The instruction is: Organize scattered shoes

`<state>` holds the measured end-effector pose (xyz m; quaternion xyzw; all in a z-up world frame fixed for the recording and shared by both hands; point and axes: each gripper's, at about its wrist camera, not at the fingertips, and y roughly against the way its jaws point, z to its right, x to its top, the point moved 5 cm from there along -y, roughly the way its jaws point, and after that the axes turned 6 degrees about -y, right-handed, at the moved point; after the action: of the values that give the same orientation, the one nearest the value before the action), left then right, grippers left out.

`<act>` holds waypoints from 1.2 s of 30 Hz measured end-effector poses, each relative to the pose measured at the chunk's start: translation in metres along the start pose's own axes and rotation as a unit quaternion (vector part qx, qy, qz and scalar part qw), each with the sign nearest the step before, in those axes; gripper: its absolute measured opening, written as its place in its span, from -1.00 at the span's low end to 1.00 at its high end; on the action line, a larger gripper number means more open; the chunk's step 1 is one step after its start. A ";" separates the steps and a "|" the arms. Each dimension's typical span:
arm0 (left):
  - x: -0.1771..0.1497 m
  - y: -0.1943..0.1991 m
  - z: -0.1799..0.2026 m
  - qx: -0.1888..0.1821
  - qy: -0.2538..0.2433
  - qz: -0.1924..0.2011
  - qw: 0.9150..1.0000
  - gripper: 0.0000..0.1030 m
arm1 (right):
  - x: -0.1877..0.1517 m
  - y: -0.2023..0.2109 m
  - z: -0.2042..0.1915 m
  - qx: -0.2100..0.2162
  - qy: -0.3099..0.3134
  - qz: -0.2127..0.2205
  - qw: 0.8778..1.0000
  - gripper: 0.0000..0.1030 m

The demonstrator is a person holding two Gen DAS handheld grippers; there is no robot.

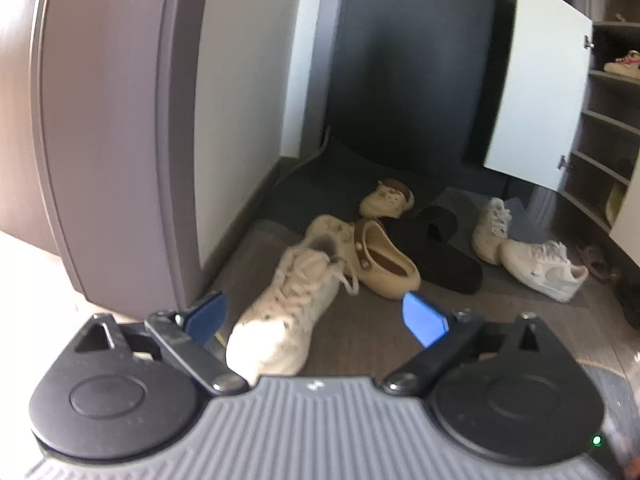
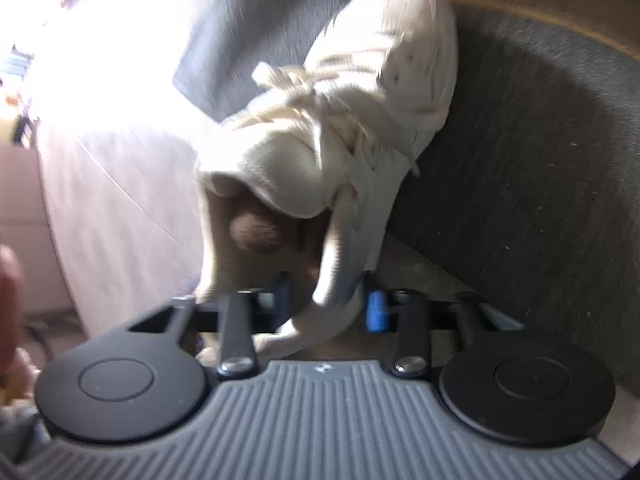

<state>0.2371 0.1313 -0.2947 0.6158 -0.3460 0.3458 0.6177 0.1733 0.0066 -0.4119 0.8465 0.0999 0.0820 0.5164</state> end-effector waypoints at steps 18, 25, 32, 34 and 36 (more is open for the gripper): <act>0.126 0.037 0.016 -0.046 0.052 -0.067 0.995 0.88 | -0.019 0.249 0.003 -0.087 -0.070 0.240 0.964 0.68; 0.141 0.027 0.030 -0.083 0.077 -0.122 0.986 0.93 | -0.052 0.310 -0.015 -0.108 -0.078 0.338 0.931 0.69; 0.169 -0.010 0.046 -0.027 0.056 -0.131 0.989 0.90 | -0.073 0.360 -0.034 -0.081 -0.057 0.421 0.902 0.69; 0.179 -0.024 0.054 -0.020 0.060 -0.122 0.990 0.90 | -0.085 0.381 -0.028 -0.043 -0.077 0.444 0.892 0.69; 0.187 -0.044 0.069 -0.014 0.035 -0.107 0.994 0.90 | -0.088 0.387 -0.022 -0.030 -0.093 0.454 0.885 0.69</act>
<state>0.3719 0.0627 -0.1578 0.6281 -0.2610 0.2946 0.6713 0.1158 -0.1697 -0.0599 0.7868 -0.3469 0.2314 0.4550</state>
